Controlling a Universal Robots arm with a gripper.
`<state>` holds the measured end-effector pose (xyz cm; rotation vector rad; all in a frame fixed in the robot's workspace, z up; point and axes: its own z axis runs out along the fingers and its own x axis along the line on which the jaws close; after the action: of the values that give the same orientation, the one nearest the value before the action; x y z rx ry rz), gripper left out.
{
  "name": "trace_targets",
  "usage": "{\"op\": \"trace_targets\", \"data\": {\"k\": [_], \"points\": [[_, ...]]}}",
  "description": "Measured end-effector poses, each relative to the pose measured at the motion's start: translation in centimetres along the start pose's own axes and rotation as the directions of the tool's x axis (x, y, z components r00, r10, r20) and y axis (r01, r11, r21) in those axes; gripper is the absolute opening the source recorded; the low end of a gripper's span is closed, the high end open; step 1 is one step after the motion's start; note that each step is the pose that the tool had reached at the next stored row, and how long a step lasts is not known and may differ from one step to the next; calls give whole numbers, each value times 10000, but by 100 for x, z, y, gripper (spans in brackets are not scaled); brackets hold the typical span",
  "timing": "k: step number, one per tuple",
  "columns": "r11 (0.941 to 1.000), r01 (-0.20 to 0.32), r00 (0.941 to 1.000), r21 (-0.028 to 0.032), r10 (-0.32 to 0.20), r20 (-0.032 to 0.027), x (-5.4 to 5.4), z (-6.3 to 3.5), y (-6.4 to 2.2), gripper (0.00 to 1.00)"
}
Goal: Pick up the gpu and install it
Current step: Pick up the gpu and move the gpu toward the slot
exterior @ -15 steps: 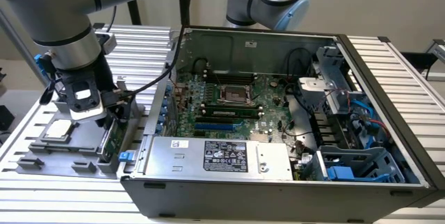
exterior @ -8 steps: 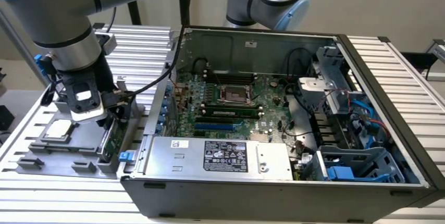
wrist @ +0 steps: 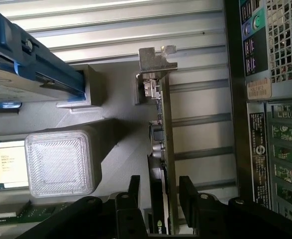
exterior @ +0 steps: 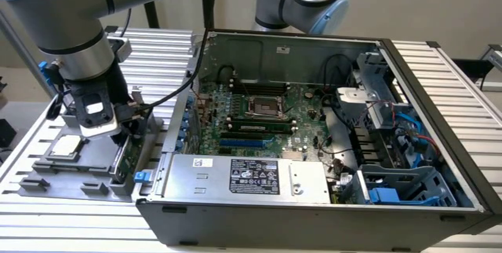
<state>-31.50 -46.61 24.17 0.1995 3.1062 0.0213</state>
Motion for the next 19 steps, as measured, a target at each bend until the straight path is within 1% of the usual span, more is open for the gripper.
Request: {"op": "trace_targets", "data": {"k": [5,6,11,12,14,15,19], "points": [[10000,0,10000,0,0,0,1,1,13,43],[10000,0,10000,0,0,0,2,2,15,36],[10000,0,10000,1,0,0,3,6,26,36],[10000,1,10000,1,-1,0,4,6,26,33],[10000,1,10000,3,-1,-2,4,6,26,33],[10000,1,10000,2,-1,-2,4,6,27,27],[10000,1,10000,2,-1,-2,4,6,27,27]]}}
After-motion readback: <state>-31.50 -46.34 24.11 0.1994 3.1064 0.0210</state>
